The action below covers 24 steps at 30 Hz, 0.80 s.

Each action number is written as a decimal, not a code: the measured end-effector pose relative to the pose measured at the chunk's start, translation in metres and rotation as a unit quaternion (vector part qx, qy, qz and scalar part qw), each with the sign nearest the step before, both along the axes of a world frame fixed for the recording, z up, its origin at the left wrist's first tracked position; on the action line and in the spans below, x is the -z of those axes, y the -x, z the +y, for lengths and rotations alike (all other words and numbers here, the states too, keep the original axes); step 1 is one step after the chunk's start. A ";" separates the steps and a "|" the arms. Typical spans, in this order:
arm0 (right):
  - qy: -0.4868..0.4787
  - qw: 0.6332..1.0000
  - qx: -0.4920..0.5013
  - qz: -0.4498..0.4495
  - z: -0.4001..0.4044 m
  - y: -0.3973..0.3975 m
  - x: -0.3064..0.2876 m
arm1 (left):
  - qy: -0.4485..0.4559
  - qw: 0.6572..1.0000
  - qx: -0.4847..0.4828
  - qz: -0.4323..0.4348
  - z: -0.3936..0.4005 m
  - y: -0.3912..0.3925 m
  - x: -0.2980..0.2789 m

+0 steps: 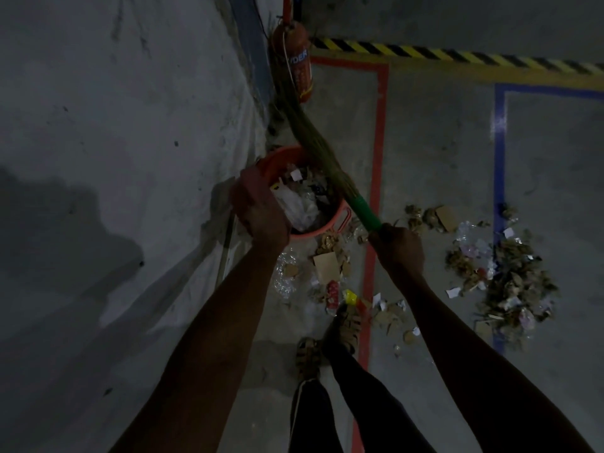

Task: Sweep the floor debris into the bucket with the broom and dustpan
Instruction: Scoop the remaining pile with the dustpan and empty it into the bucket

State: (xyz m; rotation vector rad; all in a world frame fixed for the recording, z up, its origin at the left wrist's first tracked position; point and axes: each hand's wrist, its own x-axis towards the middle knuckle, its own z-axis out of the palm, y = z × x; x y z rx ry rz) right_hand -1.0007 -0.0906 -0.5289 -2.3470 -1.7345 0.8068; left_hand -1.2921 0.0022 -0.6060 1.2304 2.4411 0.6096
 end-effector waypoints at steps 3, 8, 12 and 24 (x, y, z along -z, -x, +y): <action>-0.005 1.000 0.028 0.000 -0.006 0.001 -0.007 | 0.023 0.991 0.128 -0.021 -0.025 0.009 0.005; -0.043 0.998 0.040 0.009 -0.032 0.003 -0.017 | 0.079 0.991 0.104 0.013 -0.087 -0.016 -0.084; -0.054 0.997 0.042 0.027 -0.067 0.008 -0.031 | 0.114 0.991 0.060 -0.025 -0.137 -0.007 -0.075; -0.125 0.980 0.095 0.125 -0.219 -0.007 -0.038 | 0.090 0.975 0.000 -0.205 -0.325 -0.016 -0.101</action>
